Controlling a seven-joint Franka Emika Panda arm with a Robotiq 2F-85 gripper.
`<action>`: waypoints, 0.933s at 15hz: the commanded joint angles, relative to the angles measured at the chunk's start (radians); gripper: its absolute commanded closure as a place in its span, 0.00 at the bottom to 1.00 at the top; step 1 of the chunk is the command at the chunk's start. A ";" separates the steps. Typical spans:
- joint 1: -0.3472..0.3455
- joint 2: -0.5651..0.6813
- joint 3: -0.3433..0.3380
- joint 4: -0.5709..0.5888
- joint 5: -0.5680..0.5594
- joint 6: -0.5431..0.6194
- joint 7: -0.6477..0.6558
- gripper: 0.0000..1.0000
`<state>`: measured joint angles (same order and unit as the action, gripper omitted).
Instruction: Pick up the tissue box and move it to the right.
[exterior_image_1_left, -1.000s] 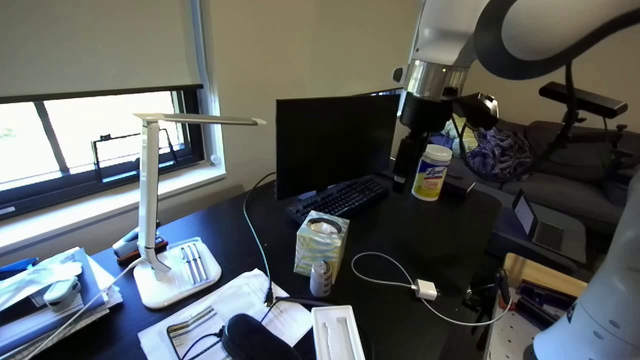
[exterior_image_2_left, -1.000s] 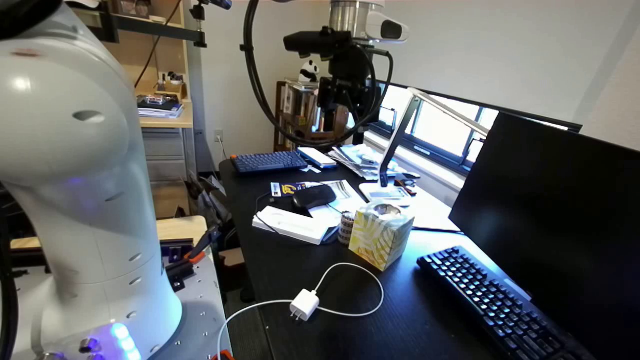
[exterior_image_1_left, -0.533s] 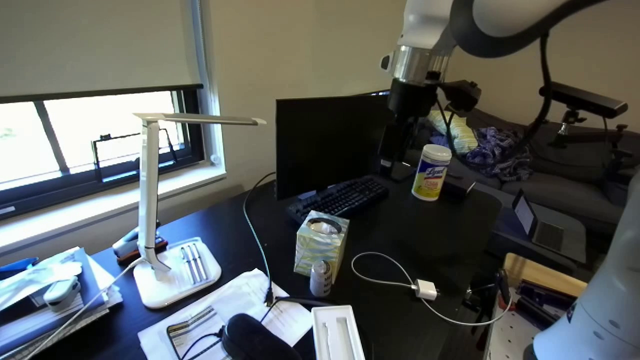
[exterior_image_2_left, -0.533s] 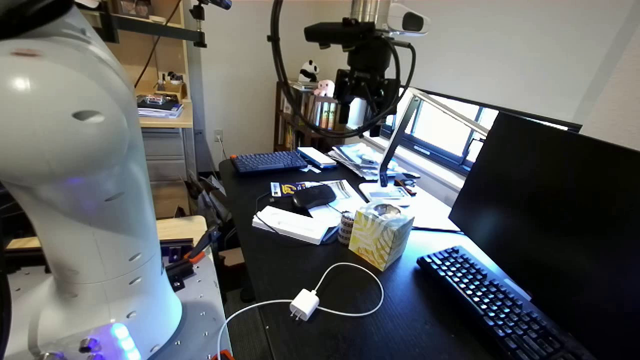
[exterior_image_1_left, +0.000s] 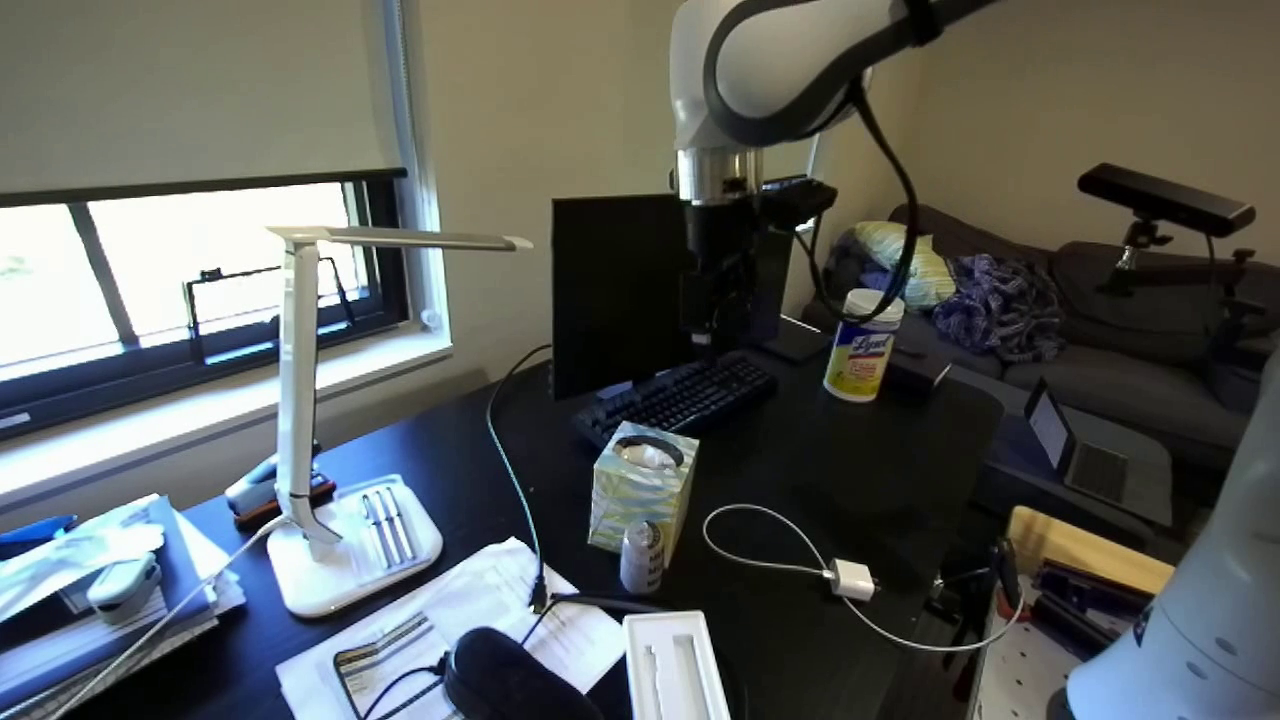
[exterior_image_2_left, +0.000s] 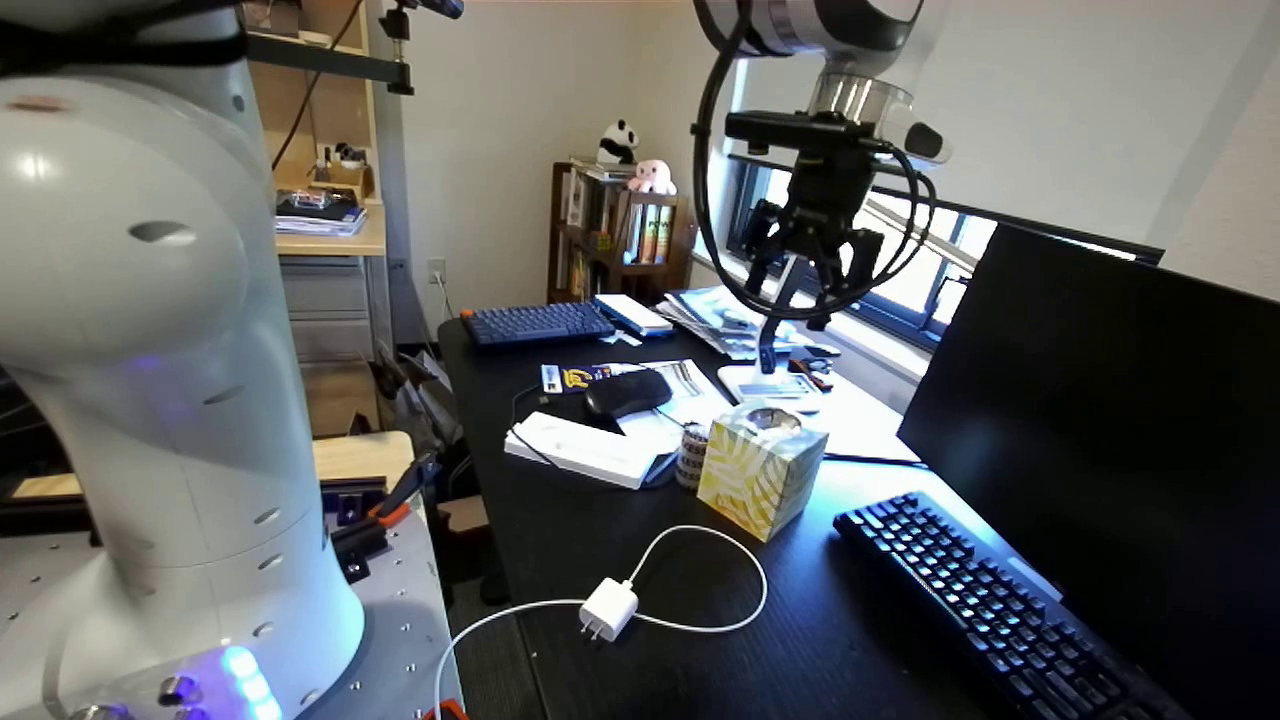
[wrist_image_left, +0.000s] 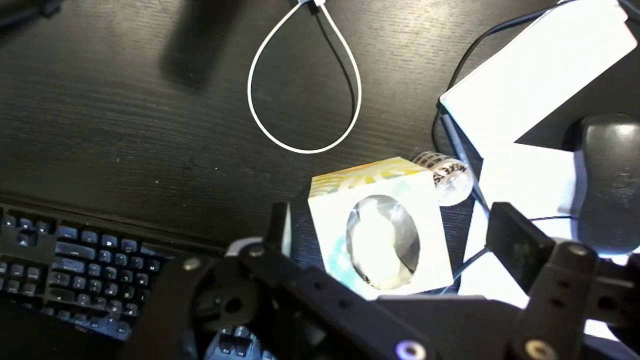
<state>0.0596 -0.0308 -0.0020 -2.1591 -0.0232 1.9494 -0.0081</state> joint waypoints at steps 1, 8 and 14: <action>-0.007 0.150 0.016 0.138 -0.044 -0.021 0.041 0.00; -0.004 0.324 0.013 0.249 -0.082 0.012 0.014 0.00; 0.006 0.398 0.007 0.229 -0.156 0.170 0.015 0.00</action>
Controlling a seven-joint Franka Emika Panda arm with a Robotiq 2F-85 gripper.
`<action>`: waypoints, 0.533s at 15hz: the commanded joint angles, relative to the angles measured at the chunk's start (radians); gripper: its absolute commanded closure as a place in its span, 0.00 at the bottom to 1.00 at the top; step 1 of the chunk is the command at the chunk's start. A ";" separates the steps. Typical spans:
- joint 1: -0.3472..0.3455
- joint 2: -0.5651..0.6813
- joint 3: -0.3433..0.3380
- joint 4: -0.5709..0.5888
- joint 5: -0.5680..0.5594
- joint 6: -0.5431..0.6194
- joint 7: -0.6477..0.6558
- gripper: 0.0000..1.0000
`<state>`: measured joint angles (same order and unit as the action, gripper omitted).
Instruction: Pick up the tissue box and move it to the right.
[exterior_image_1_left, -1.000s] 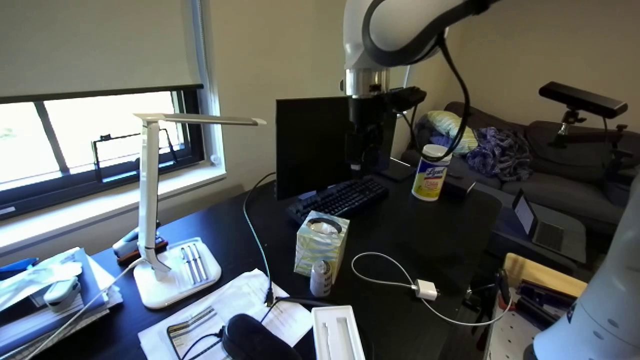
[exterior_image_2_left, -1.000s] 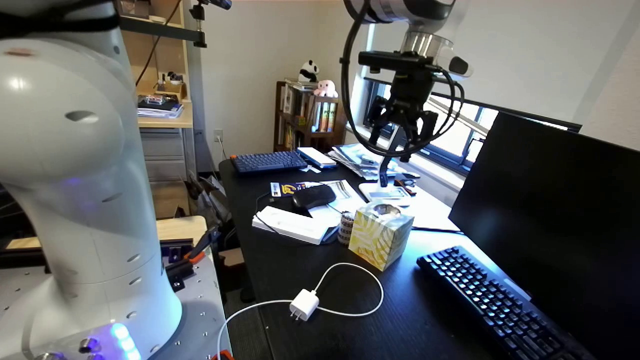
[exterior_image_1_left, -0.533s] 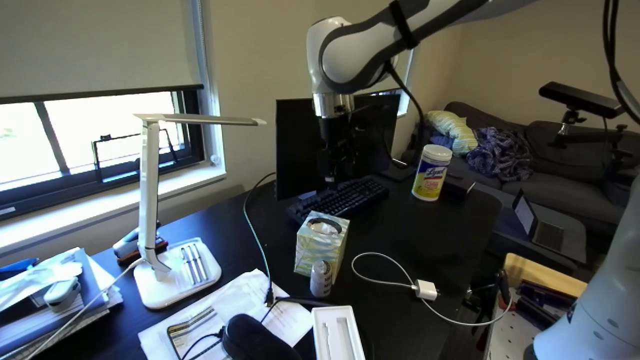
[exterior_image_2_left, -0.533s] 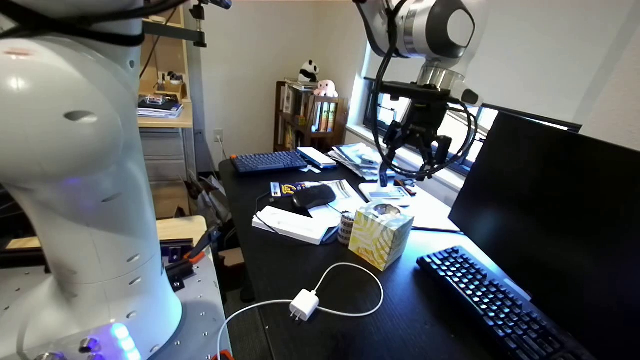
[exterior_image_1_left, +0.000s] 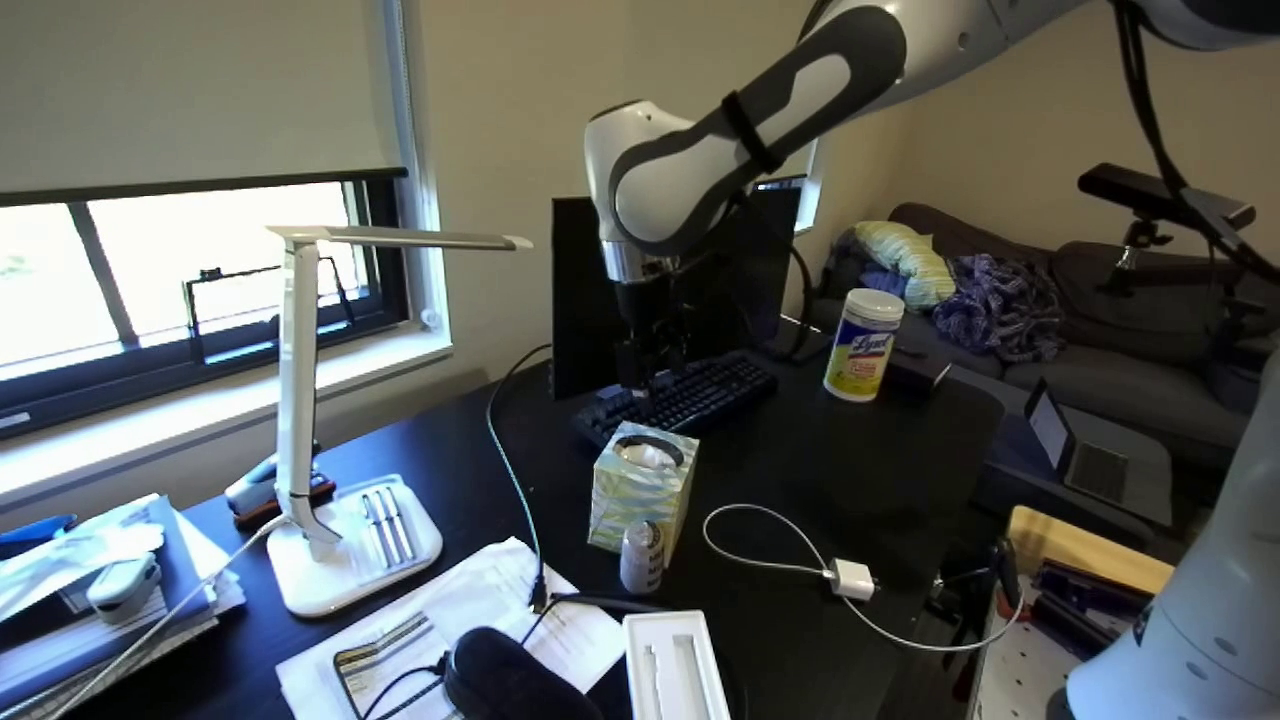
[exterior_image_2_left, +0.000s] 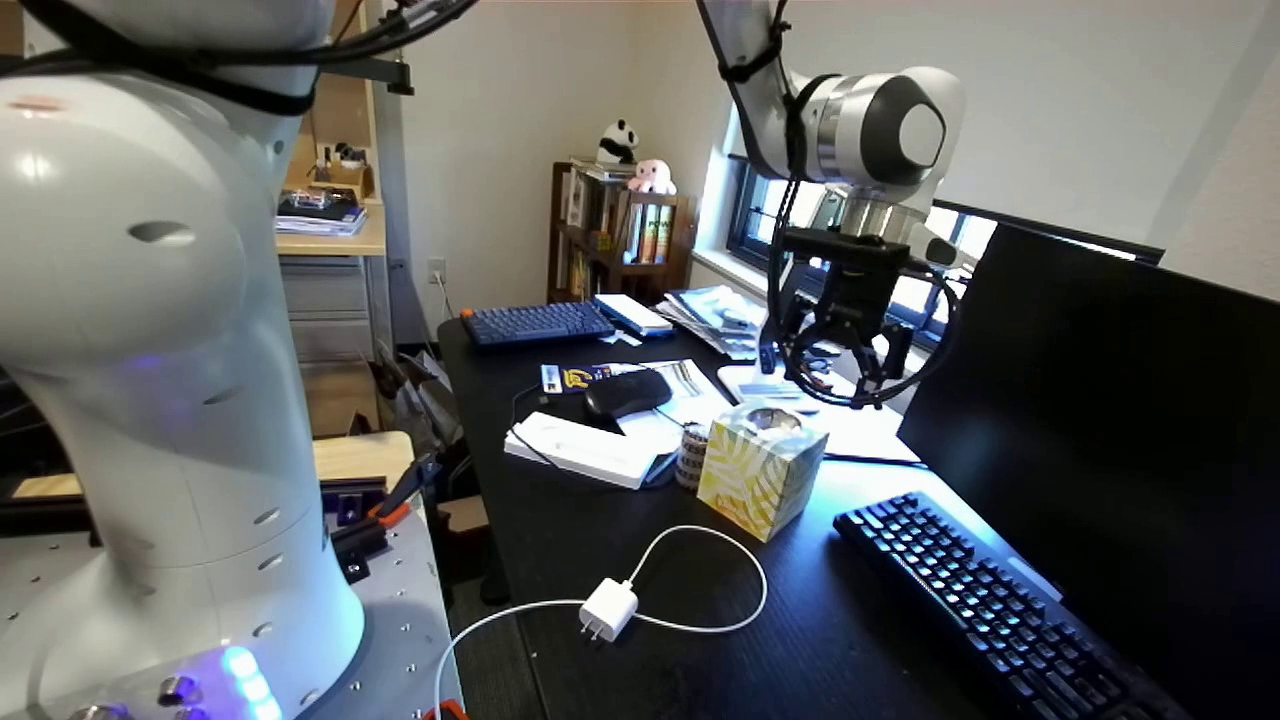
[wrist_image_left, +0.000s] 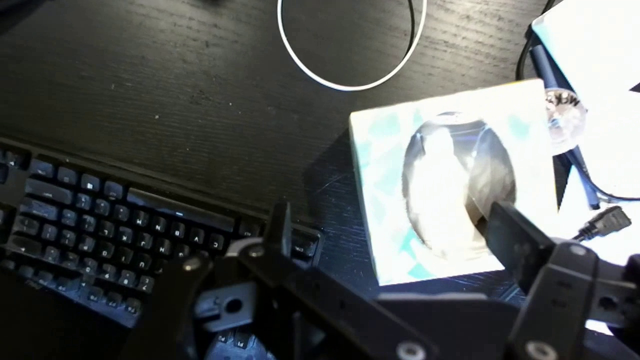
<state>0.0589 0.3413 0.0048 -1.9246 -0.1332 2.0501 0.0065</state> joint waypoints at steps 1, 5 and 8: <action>0.012 0.017 -0.001 -0.041 -0.066 0.130 0.009 0.00; 0.013 0.007 0.004 -0.123 -0.092 0.258 -0.004 0.00; 0.010 0.016 -0.001 -0.167 -0.097 0.306 -0.015 0.00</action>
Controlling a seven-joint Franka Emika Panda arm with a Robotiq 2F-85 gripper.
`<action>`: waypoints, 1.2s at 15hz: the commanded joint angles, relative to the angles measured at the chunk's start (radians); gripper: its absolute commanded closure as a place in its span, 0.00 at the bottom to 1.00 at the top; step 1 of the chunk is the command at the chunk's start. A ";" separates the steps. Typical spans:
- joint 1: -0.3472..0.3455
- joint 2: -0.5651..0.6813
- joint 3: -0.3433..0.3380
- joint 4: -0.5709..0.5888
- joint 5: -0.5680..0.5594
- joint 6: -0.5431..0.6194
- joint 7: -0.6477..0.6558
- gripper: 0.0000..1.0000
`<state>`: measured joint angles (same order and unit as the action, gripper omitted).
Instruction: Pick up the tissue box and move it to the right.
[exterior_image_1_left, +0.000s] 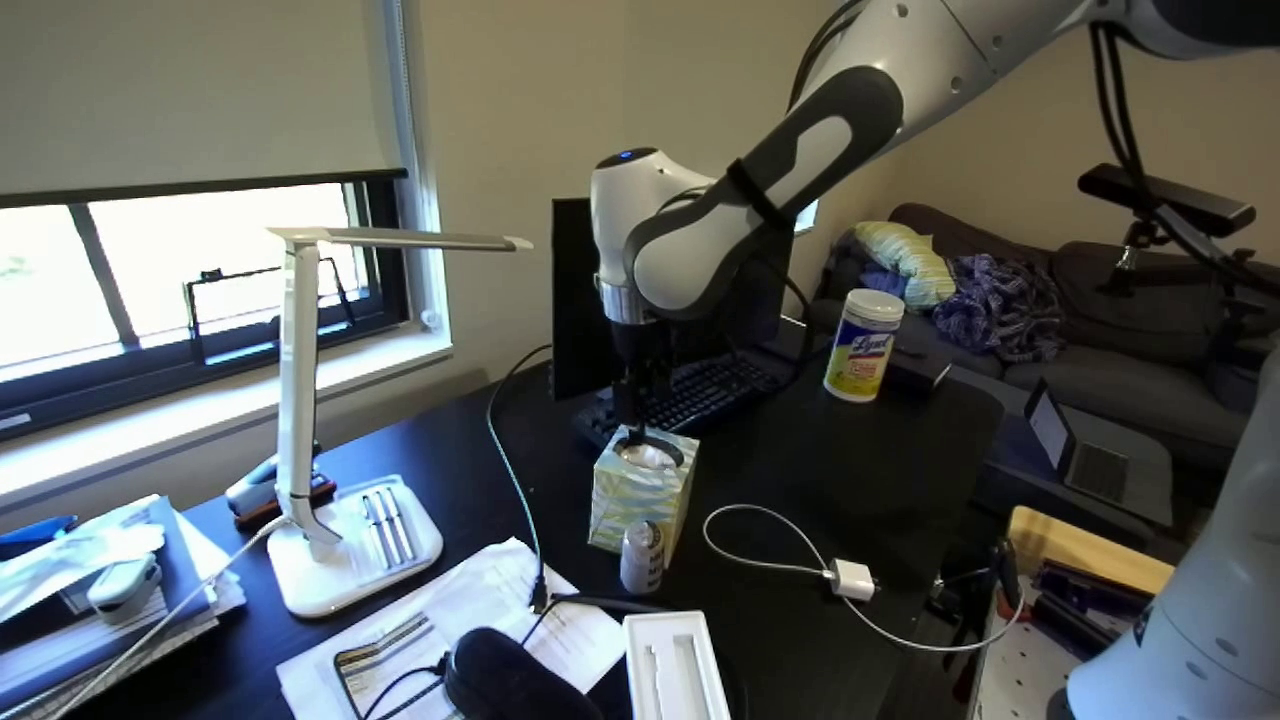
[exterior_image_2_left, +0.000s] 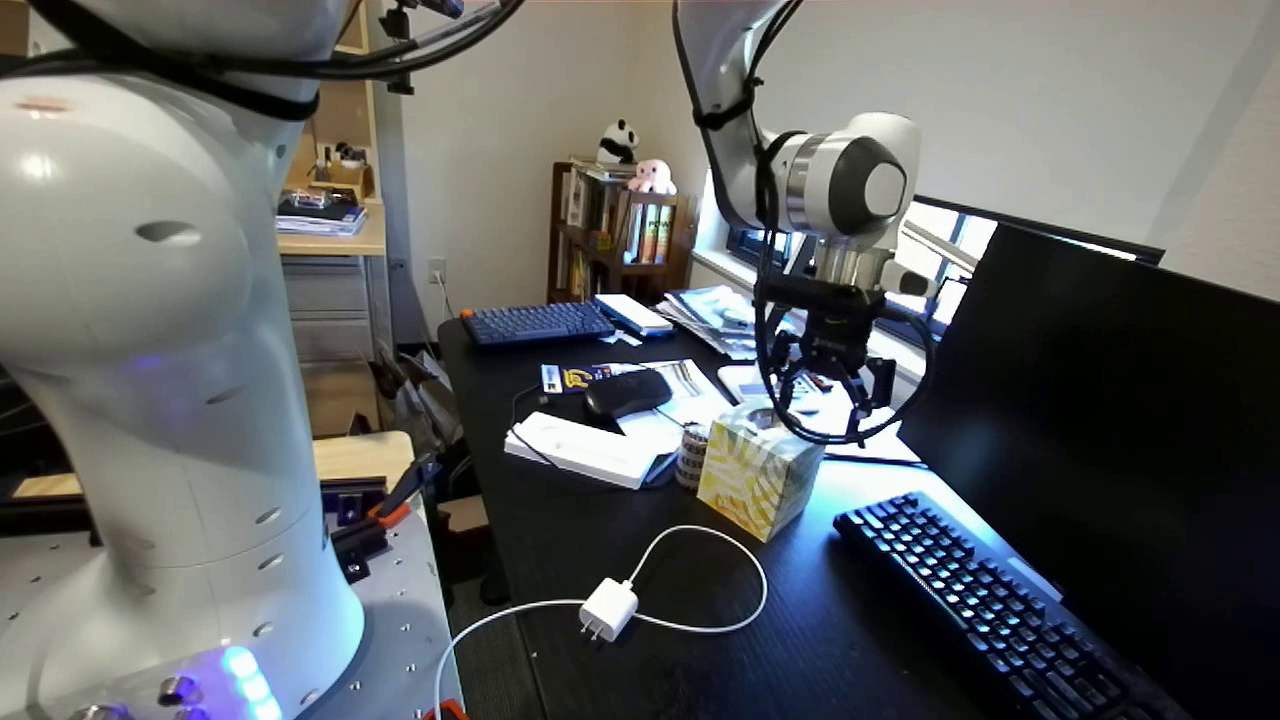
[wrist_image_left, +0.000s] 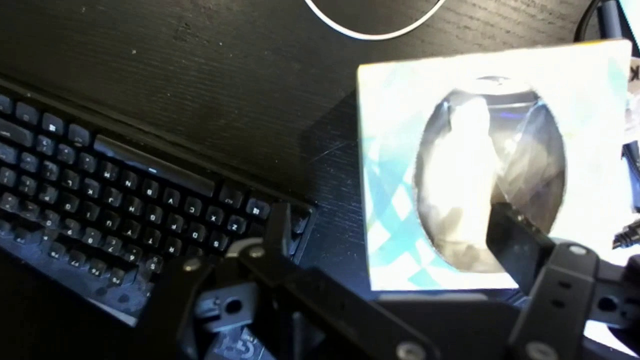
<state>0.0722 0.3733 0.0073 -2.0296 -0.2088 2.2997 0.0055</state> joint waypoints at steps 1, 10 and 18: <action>-0.011 -0.019 -0.002 -0.080 -0.010 0.063 -0.025 0.00; -0.069 -0.009 -0.002 -0.118 0.065 0.079 -0.067 0.40; -0.067 -0.027 -0.018 -0.135 0.036 0.060 -0.061 0.90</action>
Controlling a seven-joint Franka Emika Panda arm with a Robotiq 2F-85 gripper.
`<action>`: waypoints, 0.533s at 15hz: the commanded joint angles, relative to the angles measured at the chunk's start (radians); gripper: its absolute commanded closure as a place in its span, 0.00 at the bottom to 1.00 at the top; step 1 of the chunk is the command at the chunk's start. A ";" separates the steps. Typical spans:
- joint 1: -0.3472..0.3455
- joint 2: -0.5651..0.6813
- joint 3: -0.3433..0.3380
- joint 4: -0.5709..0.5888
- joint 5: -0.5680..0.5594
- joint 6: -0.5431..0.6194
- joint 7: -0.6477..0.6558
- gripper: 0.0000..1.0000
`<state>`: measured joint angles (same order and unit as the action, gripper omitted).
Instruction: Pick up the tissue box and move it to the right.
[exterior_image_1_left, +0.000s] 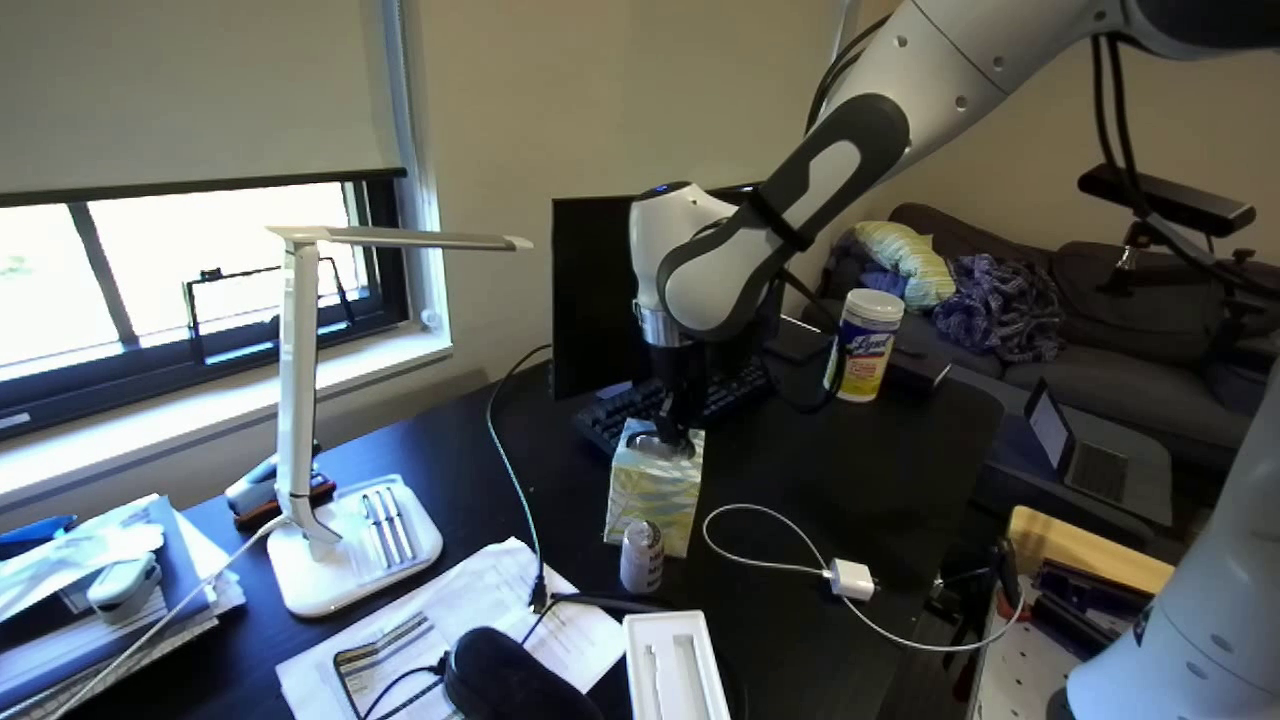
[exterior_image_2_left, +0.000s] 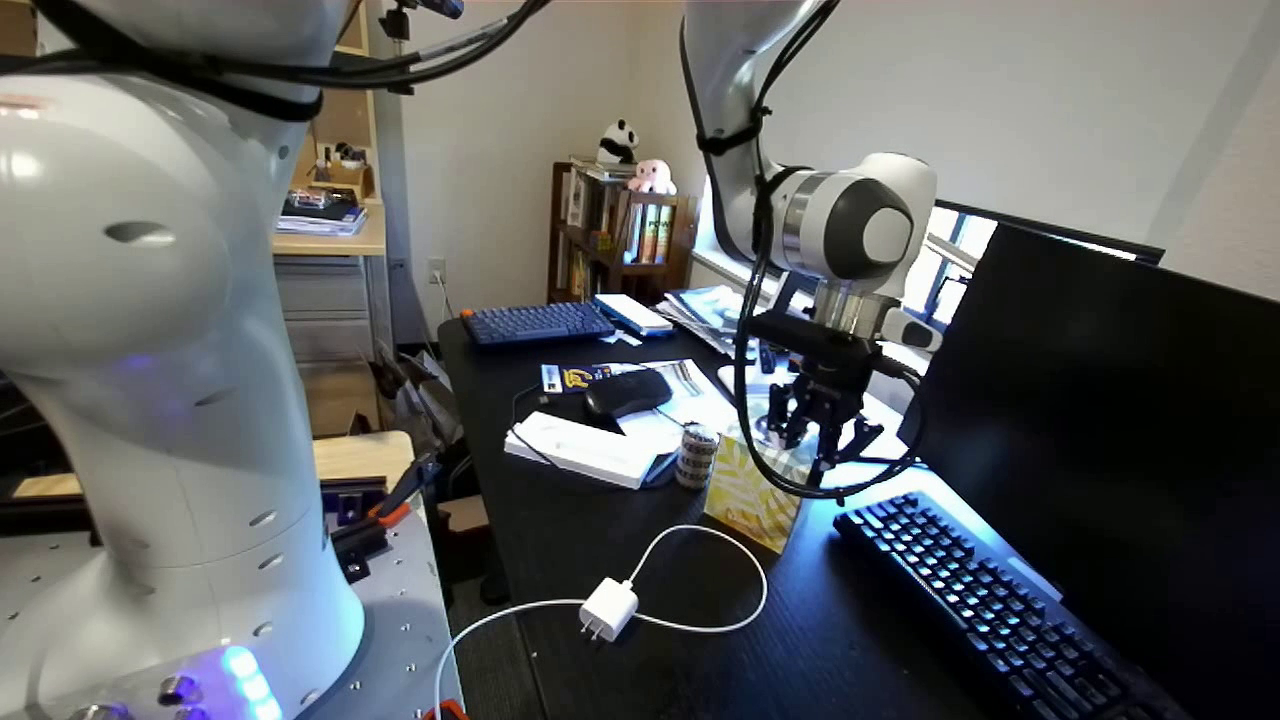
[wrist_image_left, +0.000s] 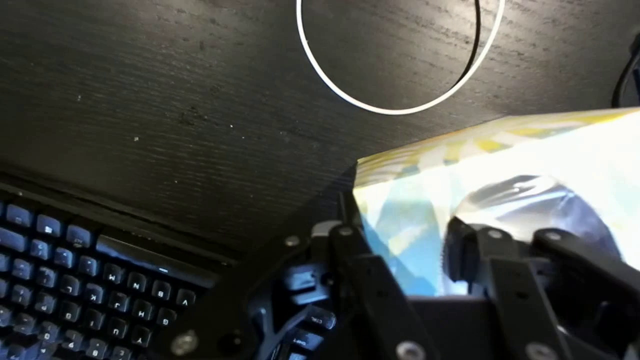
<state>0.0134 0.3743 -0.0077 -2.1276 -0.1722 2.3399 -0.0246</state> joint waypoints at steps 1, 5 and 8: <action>-0.011 -0.053 -0.007 -0.050 0.010 0.009 -0.019 0.94; -0.005 -0.181 -0.040 -0.108 -0.009 -0.075 0.032 1.00; -0.011 -0.328 -0.066 -0.151 -0.029 -0.157 0.071 0.97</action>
<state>0.0130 0.2268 -0.0597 -2.1941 -0.1720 2.2595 0.0020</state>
